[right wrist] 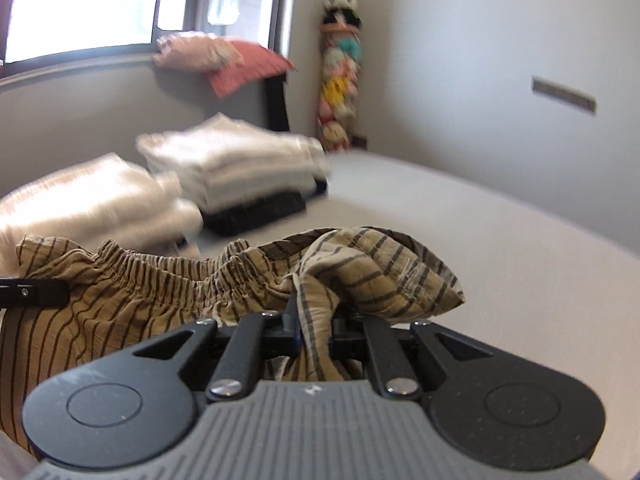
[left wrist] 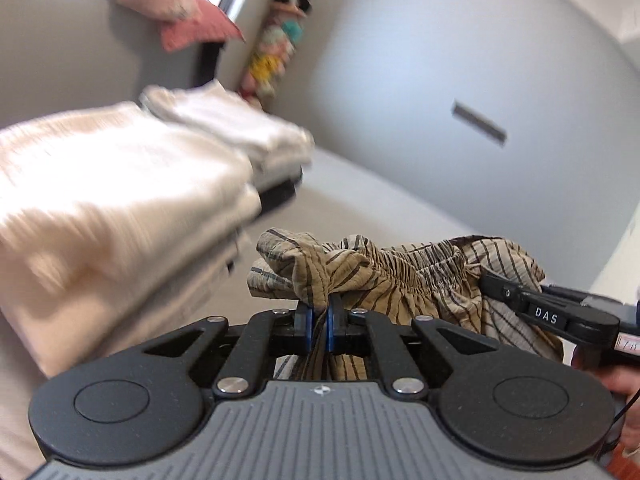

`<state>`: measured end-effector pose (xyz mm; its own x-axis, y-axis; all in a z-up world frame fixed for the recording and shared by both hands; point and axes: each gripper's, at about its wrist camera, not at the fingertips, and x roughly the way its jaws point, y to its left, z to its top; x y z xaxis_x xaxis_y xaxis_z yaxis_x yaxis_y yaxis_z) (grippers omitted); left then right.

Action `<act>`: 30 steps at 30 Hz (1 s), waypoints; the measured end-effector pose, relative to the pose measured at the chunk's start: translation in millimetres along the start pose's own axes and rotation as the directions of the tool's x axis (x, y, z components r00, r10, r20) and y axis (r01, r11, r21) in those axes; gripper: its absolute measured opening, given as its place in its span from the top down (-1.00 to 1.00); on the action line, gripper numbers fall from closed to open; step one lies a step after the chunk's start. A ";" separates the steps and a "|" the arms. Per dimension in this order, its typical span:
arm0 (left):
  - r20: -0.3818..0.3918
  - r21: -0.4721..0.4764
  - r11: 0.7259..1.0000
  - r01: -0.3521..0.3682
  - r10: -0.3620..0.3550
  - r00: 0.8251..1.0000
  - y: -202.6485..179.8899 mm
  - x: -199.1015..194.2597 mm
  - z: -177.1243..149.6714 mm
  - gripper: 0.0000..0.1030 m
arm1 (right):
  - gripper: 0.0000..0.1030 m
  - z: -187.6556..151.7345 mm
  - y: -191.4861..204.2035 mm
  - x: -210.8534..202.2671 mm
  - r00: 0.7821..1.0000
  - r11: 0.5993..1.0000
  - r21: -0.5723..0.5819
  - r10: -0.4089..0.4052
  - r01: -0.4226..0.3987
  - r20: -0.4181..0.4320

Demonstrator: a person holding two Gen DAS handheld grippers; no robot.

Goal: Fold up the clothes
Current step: 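Lift the trousers with both grippers and carry them onto the white clothes stack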

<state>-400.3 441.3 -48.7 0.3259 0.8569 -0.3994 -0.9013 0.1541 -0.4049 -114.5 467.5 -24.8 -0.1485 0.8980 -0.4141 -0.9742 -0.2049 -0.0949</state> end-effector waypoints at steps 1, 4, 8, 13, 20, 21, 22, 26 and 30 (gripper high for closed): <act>0.023 -0.009 1.000 -0.005 0.005 1.000 1.1 -6.5 7.0 0.85 | 0.77 12.0 3.7 -2.0 1.000 1.000 -0.013 0.008 -0.008 0.017; 0.086 -0.031 0.999 -0.025 0.028 0.996 6.3 -24.8 29.1 0.85 | 0.77 47.5 17.6 -2.5 0.997 0.998 -0.051 0.044 -0.041 0.057; 0.159 -0.083 0.994 -0.068 0.081 0.984 23.2 -46.7 60.1 0.86 | 0.77 98.4 45.4 9.0 0.988 0.988 -0.108 0.121 -0.110 0.101; 0.210 -0.194 0.968 -0.157 0.197 0.958 57.4 -71.4 93.0 0.86 | 0.77 164.0 98.4 39.7 0.961 0.950 -0.216 0.253 -0.226 0.108; 0.177 -0.329 0.904 -0.271 0.341 0.923 114.1 -73.9 114.5 0.86 | 0.77 216.5 187.3 97.2 0.922 0.860 -0.374 0.385 -0.348 0.029; 0.168 -0.349 0.893 -0.283 0.357 0.919 121.2 -72.1 115.3 0.86 | 0.77 219.2 197.1 105.4 0.917 0.847 -0.390 0.398 -0.360 0.016; 0.162 -0.366 0.882 -0.296 0.374 0.913 127.3 -70.9 116.0 0.86 | 0.77 221.7 206.5 113.4 0.912 0.834 -0.405 0.410 -0.374 0.003; 0.130 -0.395 0.854 -0.339 0.417 0.900 145.2 -67.3 113.0 0.86 | 0.76 223.2 241.6 150.1 0.897 0.785 -0.459 0.436 -0.416 -0.068; 0.056 -0.430 0.822 -0.374 0.438 0.897 161.3 -57.5 102.9 0.86 | 0.71 212.7 256.7 182.2 0.891 0.779 -0.441 0.435 -0.446 -0.133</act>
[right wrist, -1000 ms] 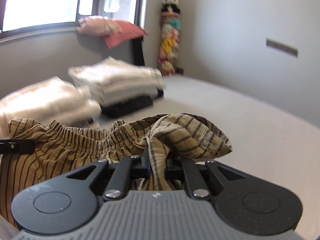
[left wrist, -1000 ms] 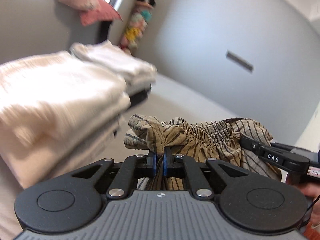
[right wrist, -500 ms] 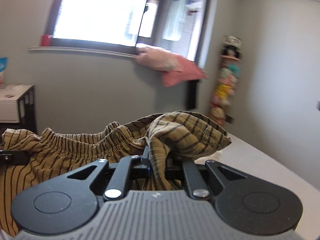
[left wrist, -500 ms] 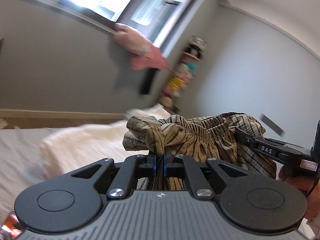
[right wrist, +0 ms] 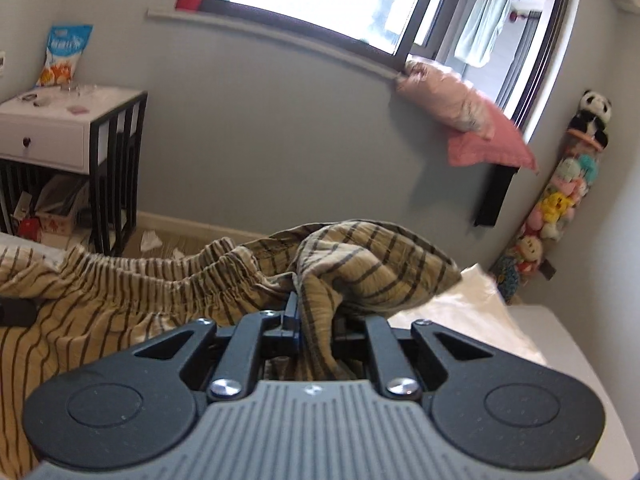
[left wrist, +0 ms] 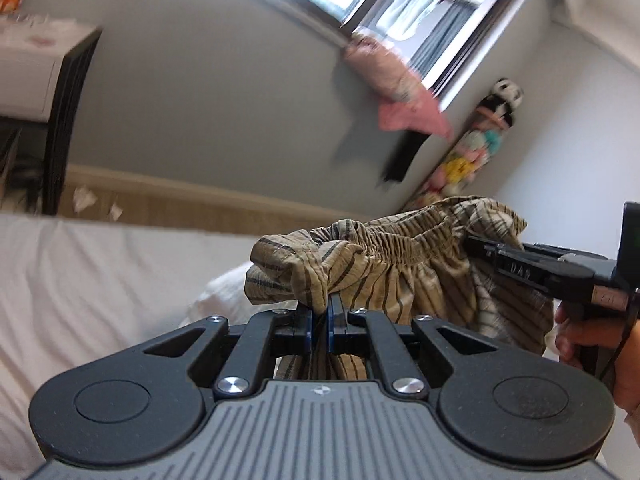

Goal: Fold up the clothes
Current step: 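Lift the trousers with both grippers and carry them onto the white clothes stack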

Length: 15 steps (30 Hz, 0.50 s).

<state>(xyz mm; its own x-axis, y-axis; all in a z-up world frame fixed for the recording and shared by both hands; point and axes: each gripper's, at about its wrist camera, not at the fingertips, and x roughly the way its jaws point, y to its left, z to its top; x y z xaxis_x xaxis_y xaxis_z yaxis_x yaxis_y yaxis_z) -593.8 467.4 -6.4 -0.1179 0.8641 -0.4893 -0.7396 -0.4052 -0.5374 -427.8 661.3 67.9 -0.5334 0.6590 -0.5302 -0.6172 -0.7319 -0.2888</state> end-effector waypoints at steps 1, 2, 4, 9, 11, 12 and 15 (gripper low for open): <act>-0.009 -0.007 1.000 -0.008 0.008 1.000 2.7 2.3 -1.5 0.86 | 0.68 -2.6 -0.6 6.7 1.000 1.000 0.013 0.011 -0.011 -0.009; -0.017 -0.008 1.000 -0.016 0.016 1.000 4.9 3.6 -2.8 0.86 | 0.66 -5.3 -1.3 13.2 1.000 0.999 0.027 0.023 -0.022 -0.017; -0.034 -0.012 0.999 -0.032 0.032 0.999 9.4 6.2 -5.3 0.85 | 0.52 -6.7 -1.1 23.9 1.000 0.999 0.046 0.021 -0.020 -0.022; -0.060 -0.019 0.999 -0.046 0.045 0.997 17.9 8.6 -8.3 0.85 | 0.26 -3.5 -13.9 28.1 1.000 0.991 0.134 -0.029 0.027 0.012; -0.068 -0.018 0.999 -0.048 0.047 0.997 19.4 9.5 -8.6 0.84 | 0.26 -1.5 -21.3 22.4 0.999 0.984 0.172 -0.047 0.042 0.022; -0.072 -0.018 0.999 -0.049 0.047 0.996 20.2 9.9 -8.7 0.84 | 0.26 -1.5 -23.5 18.9 0.998 0.982 0.180 -0.054 0.049 0.023; -0.084 -0.021 0.999 -0.048 0.046 0.995 21.0 13.1 -7.1 0.84 | 0.22 -5.6 -29.4 8.3 0.997 0.980 0.185 -0.074 0.070 0.014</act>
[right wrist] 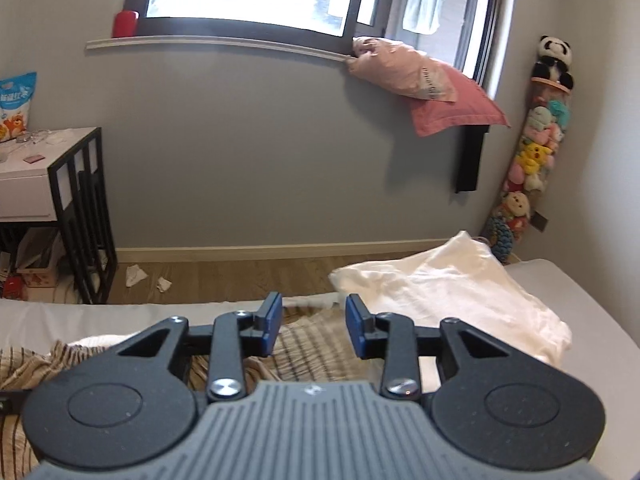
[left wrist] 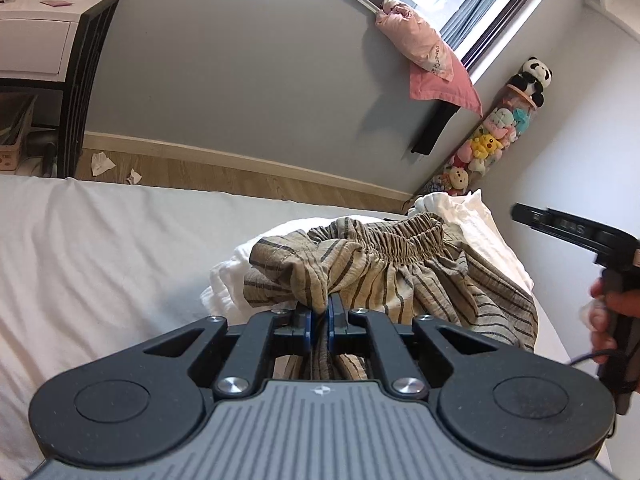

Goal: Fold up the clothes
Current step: 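Lift the trousers with both grippers and carry them onto the white clothes stack, then open both grippers and drop the trousers on the stack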

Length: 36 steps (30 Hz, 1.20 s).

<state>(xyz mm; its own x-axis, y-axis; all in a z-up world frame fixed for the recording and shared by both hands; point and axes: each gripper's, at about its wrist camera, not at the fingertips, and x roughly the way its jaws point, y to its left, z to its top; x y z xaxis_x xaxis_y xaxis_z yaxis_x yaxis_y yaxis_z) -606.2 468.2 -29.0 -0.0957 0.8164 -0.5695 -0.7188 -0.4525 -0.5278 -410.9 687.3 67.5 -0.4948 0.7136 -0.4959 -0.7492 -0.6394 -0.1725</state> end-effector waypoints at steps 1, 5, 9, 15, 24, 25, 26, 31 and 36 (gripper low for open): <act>-0.004 -0.001 1.000 0.001 -0.001 1.000 0.1 1.1 0.8 0.83 | 0.13 -2.5 -3.5 -4.0 1.000 1.000 0.007 -0.002 0.003 -0.003; -0.012 -0.010 1.000 0.003 -0.003 1.000 2.9 4.0 3.8 0.83 | -0.10 -24.3 -27.8 -17.1 0.999 0.988 0.154 0.009 -0.003 -0.034; -0.019 -0.002 1.000 0.002 -0.002 1.000 2.3 4.8 4.8 0.83 | -0.18 -68.0 -65.3 -23.9 0.997 0.896 0.443 0.051 -0.021 -0.056; -0.026 0.015 1.000 -0.003 0.003 1.000 0.3 7.2 5.0 0.83 | -0.16 -138.9 -96.9 -13.1 0.980 0.569 0.811 0.197 -0.135 0.025; -0.029 0.041 0.999 0.013 -0.012 0.999 -5.3 9.2 10.9 0.82 | 0.85 -125.1 -108.1 -1.3 0.983 0.538 0.828 0.162 -0.158 0.082; -0.032 0.044 0.999 0.014 -0.013 0.999 -6.3 10.4 11.0 0.82 | 0.86 -120.8 -108.2 -0.2 0.987 0.566 0.814 0.147 -0.134 0.060; -0.037 0.046 0.999 0.010 -0.008 0.999 -6.7 12.5 10.0 0.82 | 0.86 -122.6 -107.7 3.1 0.990 0.579 0.808 0.133 -0.108 0.037; -0.087 0.069 0.997 -0.022 0.028 0.996 2.0 31.6 0.1 0.80 | 0.86 -143.0 -102.8 23.5 0.994 0.602 0.798 0.104 -0.028 -0.044; -0.075 0.101 0.995 0.021 -0.013 0.997 6.5 20.9 2.4 0.68 | 0.72 -155.6 -103.6 20.4 0.995 0.609 0.793 0.093 -0.023 -0.043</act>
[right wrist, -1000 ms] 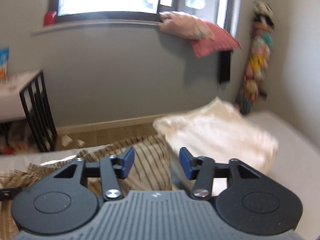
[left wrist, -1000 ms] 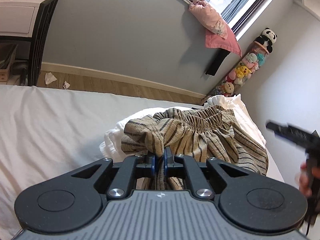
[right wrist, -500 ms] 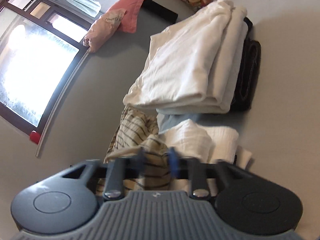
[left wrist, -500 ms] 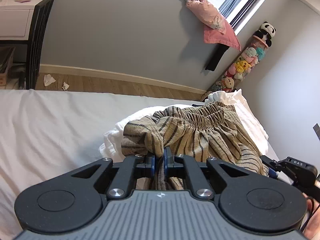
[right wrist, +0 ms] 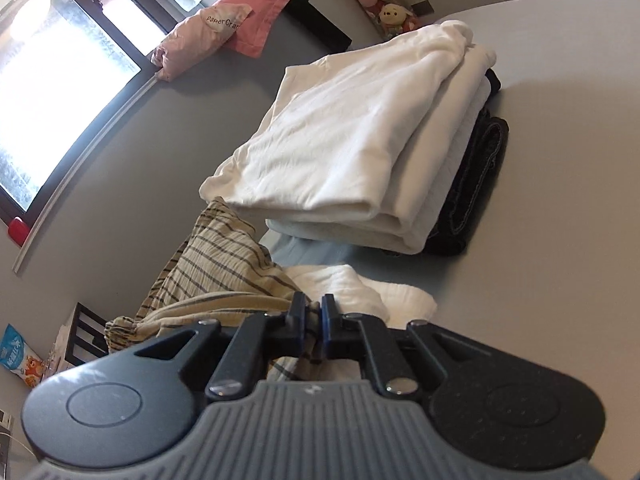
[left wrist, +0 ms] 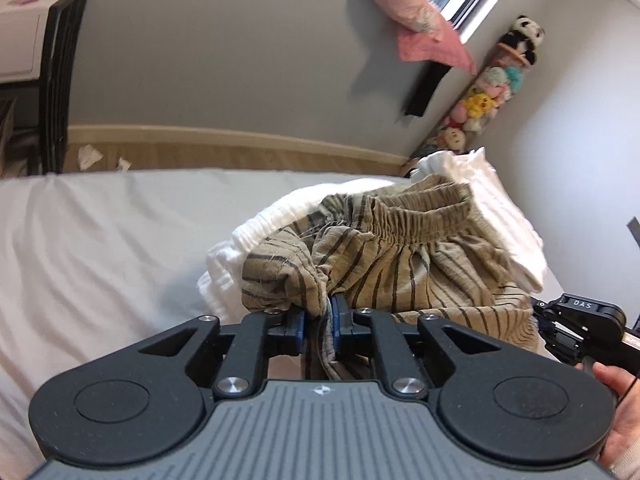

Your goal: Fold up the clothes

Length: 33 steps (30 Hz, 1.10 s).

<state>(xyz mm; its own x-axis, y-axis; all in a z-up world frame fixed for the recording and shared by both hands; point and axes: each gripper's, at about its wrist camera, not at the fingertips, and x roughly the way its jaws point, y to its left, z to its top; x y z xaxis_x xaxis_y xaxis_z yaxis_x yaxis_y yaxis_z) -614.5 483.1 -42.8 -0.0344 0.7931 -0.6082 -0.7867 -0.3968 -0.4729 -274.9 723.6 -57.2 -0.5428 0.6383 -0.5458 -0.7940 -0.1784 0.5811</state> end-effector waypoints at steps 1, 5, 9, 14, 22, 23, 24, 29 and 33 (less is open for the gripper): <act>0.008 0.010 1.000 -0.001 0.001 1.000 -0.8 -4.9 1.0 0.55 | 0.63 1.7 2.1 -7.4 1.000 1.000 -0.019 -0.017 0.018 0.013; 0.052 0.047 0.999 -0.020 0.018 0.998 -7.0 -28.0 0.7 0.34 | 0.62 8.0 12.8 -39.2 0.996 0.993 -0.102 -0.052 0.059 0.072; 0.126 0.079 0.996 -0.038 0.028 0.992 -18.5 -54.8 -5.2 0.25 | 0.61 -4.3 39.2 -71.4 0.993 0.965 -0.262 0.004 0.026 0.114; 0.156 0.196 0.980 0.030 -0.062 0.986 -53.2 -68.5 -13.5 0.24 | 0.39 -30.0 84.5 -86.8 0.991 0.866 -0.497 0.101 -0.045 0.085; -0.051 0.319 0.942 0.099 -0.088 0.995 -93.6 -17.0 -49.3 0.25 | 0.11 -59.5 84.9 -44.9 1.000 0.804 -0.594 0.022 -0.020 -0.003; -0.067 0.329 0.939 0.102 -0.084 0.994 -94.2 -12.3 -54.1 0.25 | 0.11 -62.0 77.8 -40.4 1.000 0.802 -0.597 0.010 -0.014 -0.011; -0.083 0.342 0.933 0.109 -0.086 0.993 -94.2 -8.6 -58.0 0.25 | 0.11 -64.0 70.4 -37.6 1.000 0.804 -0.595 0.002 -0.012 -0.018; -0.111 0.409 0.899 0.156 -0.121 0.987 -94.8 -9.6 -61.1 0.26 | 0.02 -63.0 46.3 -38.7 1.000 0.839 -0.544 0.008 -0.023 -0.030; -0.071 0.414 0.892 0.182 -0.168 0.983 -92.2 -27.4 -50.1 0.26 | 0.02 -56.2 47.6 -54.9 1.000 0.840 -0.543 0.012 -0.006 0.007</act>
<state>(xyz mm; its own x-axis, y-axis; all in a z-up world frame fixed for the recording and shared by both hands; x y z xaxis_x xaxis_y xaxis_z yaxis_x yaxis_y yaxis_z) -510.1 474.8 -14.5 0.1418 0.8138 -0.5636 -0.9631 -0.0181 -0.2685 -298.3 637.9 -33.4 -0.5502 0.6416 -0.5344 -0.8121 -0.5601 0.1637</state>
